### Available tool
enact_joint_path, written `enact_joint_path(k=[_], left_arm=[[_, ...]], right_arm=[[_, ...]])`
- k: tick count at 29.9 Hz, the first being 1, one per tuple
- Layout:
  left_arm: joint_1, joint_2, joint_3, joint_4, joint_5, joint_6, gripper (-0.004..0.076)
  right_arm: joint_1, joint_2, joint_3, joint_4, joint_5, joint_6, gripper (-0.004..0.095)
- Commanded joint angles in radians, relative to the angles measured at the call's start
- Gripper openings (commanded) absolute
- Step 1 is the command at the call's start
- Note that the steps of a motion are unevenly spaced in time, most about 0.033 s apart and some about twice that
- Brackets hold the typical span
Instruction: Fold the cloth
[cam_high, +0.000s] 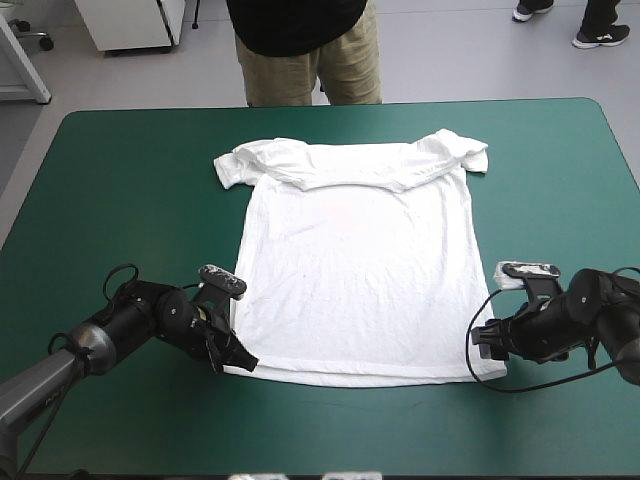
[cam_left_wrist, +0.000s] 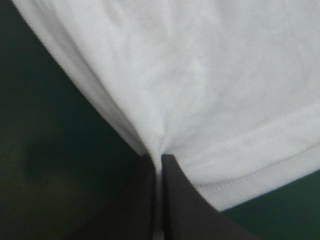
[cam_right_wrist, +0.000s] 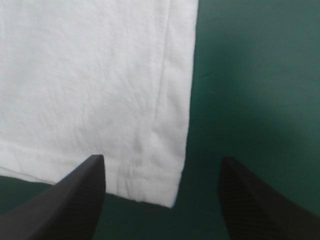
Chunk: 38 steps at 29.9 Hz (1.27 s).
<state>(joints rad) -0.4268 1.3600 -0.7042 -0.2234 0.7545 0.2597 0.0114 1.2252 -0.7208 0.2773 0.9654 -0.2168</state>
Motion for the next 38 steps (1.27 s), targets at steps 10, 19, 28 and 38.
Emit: enact_joint_path(k=[10,19,28,38], left_arm=[[-0.01,0.003,-0.001,-0.008,-0.033,-0.035,-0.0009],[-0.01,-0.065,-0.069,0.016,-0.05,-0.057,-0.0009],[-0.01,-0.236,-0.371,0.223,-0.062,-0.135,-0.0009],[-0.01,-0.273,-0.899,0.346,-0.089,-0.038,-0.0009]], right_arm=[[0.161,0.109,0.047,0.001,-0.102,0.029,0.0066],[0.17,-0.114,-0.036,0.009,-0.198,0.028,-0.0001],[0.17,-0.301,-0.399,0.005,-0.198,-0.075,-0.0002],[0.17,-0.295,-0.897,0.005,-0.242,-0.187,-0.0017]])
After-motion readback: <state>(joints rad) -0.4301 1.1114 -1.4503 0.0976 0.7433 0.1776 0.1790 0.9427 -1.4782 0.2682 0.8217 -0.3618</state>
